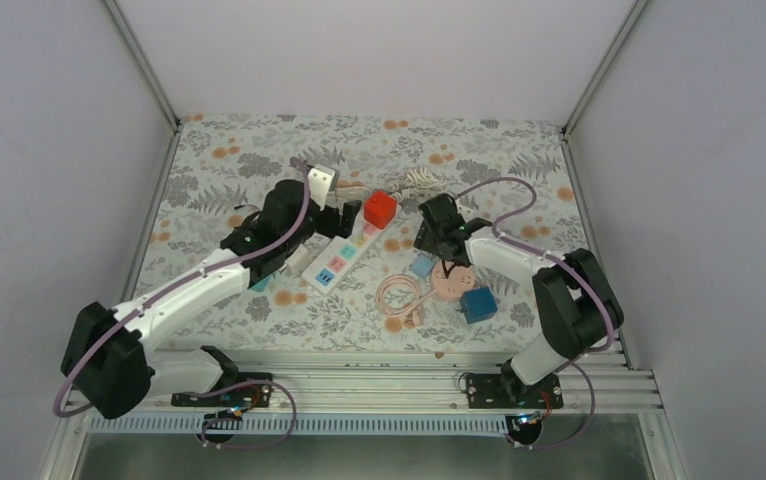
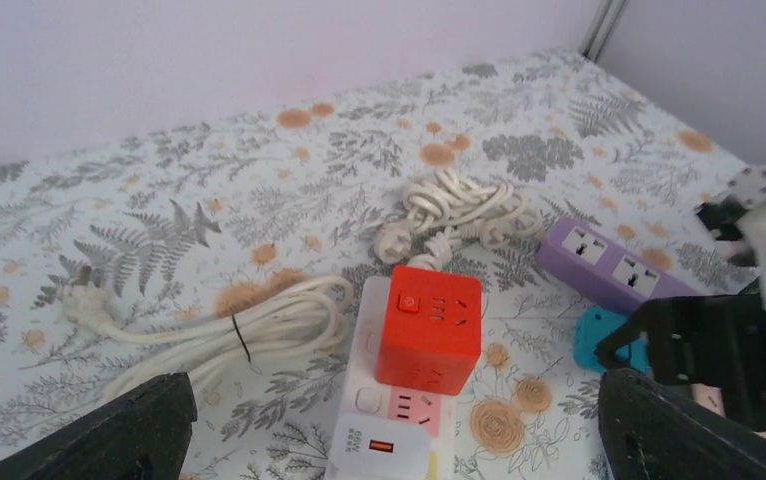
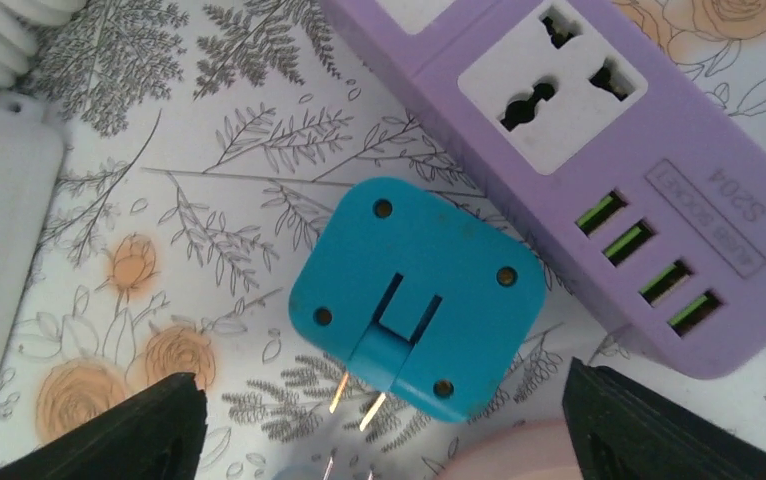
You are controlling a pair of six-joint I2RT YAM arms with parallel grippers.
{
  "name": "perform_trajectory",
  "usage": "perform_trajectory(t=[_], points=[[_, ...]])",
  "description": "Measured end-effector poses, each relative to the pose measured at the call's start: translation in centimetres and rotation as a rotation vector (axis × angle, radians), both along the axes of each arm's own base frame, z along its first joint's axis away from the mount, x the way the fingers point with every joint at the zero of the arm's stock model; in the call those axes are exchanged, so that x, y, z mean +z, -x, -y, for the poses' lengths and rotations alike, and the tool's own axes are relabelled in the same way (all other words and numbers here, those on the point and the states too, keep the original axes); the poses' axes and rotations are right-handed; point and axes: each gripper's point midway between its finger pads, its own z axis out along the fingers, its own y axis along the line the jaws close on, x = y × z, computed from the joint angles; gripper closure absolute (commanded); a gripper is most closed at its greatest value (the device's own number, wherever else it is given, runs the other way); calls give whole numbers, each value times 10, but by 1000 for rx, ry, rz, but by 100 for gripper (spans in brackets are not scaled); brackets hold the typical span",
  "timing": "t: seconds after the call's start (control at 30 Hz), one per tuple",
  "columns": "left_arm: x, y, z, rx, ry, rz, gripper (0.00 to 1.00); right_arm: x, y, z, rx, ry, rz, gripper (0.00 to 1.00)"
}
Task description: Insert the plug
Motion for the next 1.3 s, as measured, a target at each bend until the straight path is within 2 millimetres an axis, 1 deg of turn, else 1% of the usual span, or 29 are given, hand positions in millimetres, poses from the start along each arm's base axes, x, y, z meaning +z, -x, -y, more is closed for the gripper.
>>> perform_trajectory(t=[0.07,0.13,0.33,0.47,0.67,0.73,0.77,0.9,0.93,1.17,1.27,1.3], points=[[9,5,-4,4,18,19,0,-4,-3,-1,-36,-9,-9,0],[10,8,-7,5,24,22,0,-9,-7,-3,-60,-17,-19,0],[1,13,-11,9,13,-5,0,-25,-9,-3,-109,-18,-44,2],[-2,14,-12,10,11,-11,0,-32,-17,0,-140,1,-57,3],[-3,15,-12,11,12,-15,0,-39,-27,2,-159,18,-69,9],[-3,15,-12,11,12,-15,0,-40,-30,4,-161,27,-70,17],[-3,15,-12,10,12,-16,0,-41,-32,4,-156,32,-69,19],[-4,15,-12,11,10,-18,0,-42,-37,4,-124,56,-73,36],[-4,15,-12,12,9,-20,0,-42,-38,4,-115,63,-71,37],[-6,10,-22,87,12,-24,0,-39,-45,-1,-43,76,-41,39],[-5,8,-26,112,22,-27,0,-26,-45,-3,6,73,0,37],[-5,7,-27,120,26,-29,0,-17,-47,-4,28,66,31,36]])
